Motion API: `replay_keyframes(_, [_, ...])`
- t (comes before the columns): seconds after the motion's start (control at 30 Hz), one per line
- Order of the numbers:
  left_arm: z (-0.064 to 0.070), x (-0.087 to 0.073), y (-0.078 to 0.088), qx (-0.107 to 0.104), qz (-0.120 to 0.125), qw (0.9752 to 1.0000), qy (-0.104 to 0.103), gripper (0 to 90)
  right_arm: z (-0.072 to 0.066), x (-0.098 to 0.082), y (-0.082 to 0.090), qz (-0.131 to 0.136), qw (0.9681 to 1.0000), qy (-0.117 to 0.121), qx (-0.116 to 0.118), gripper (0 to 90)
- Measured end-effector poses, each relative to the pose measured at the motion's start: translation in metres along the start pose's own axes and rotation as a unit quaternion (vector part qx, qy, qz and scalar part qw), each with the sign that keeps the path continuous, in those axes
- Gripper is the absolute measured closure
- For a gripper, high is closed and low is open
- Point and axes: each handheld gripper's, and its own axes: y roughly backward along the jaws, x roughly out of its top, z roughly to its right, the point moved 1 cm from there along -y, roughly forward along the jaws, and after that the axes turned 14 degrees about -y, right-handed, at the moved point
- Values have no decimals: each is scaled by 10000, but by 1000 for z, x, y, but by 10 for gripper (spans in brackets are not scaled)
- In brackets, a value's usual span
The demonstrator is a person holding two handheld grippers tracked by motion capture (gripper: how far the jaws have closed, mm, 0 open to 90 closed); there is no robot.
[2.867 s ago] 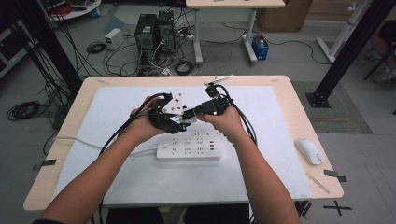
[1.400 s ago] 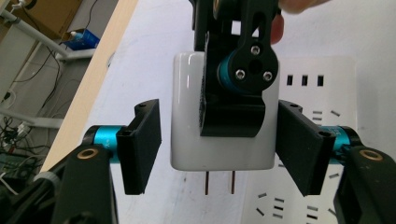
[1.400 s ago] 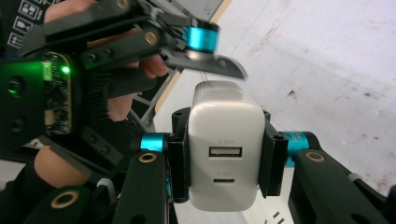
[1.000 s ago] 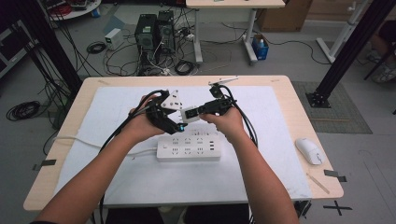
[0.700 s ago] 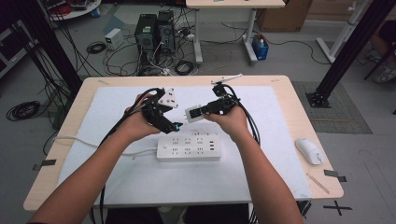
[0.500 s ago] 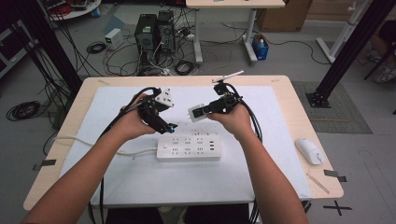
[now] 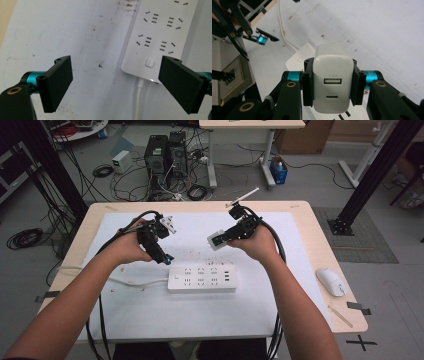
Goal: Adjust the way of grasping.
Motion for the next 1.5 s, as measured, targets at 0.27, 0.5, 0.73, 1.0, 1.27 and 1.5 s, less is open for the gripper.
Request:
replay_keyframes(0.27, [-12, -12, 8, -231, -332, 9992, 27, 72, -3, -1, 2, -443, 9984, 278, -216, 624])
replay_keyframes(0.5, [-20, -24, 15, -394, -508, 9979, 57, 56, -11, 3, 0, -936, 9922, 725, -400, 624])
replay_keyframes(0.73, [-24, -37, 23, -392, -567, 9975, 121, 55, -18, 7, -2, -1315, 9847, 1002, -548, 623])
replay_keyframes(1.0, [-27, -41, 29, -534, -688, 9962, 73, 56, -19, 9, 1, -1366, 9835, 1003, -633, 623])
replay_keyframes(1.27, [-26, -34, 35, -371, -784, 9960, -235, 56, -26, 9, 10, -1306, 9835, 1050, -684, 623])
replay_keyframes(1.5, [-28, -29, 34, -313, -926, 9949, -268, 56, -24, 7, 17, -1243, 9852, 981, -656, 623])
